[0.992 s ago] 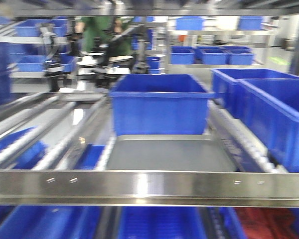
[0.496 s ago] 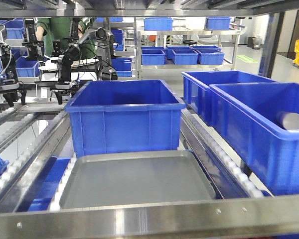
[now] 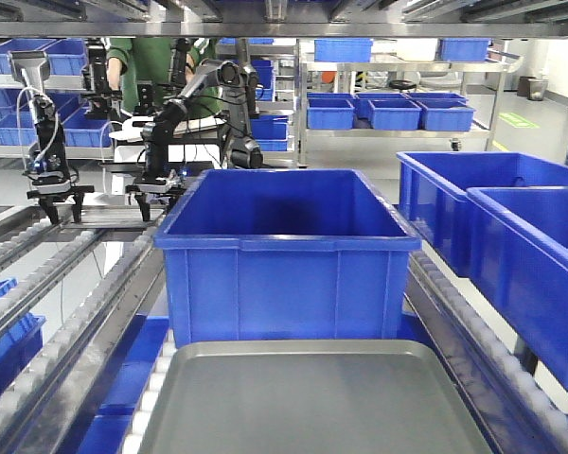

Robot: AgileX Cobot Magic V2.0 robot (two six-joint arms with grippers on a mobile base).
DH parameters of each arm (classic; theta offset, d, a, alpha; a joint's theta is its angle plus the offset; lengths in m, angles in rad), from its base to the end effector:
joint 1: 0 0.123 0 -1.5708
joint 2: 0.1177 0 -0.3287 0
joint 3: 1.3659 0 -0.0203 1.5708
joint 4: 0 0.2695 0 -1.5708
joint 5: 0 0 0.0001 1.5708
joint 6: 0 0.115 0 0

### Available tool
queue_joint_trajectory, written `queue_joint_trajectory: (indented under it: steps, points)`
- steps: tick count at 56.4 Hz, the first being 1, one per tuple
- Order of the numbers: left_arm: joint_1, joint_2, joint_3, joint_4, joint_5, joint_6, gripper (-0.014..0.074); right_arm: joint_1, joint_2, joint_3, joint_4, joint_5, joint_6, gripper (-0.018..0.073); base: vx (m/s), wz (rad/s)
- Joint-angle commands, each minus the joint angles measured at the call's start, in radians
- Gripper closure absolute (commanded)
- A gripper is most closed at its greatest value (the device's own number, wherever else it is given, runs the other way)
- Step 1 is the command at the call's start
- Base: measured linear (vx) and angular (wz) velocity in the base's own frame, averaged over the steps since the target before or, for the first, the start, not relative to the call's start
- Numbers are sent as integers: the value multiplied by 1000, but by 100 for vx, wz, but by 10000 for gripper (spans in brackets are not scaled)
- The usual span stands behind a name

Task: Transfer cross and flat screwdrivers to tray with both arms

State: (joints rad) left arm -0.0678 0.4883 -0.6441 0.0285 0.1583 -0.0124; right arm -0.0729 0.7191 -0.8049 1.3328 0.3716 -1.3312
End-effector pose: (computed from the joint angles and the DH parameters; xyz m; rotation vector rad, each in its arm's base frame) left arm 0.1009 -0.0063 0.4044 0.0584 1.4850 -0.0388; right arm 0.1516 0.0297 0.4422 -0.2480 1.4771 0.1975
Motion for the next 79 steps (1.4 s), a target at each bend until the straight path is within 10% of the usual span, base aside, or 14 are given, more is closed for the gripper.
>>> queue_joint_trajectory:
  steps: [1, 79]
  points:
    - [-4, 2, -32, -5, -98, -10, 594, 1, -5, -31, 35, -22, 0, 568, 12, 11]
    - [-4, 2, -32, -5, -100, -10, 594, 1, -5, -31, 41, -21, 0, 568, 1, 1]
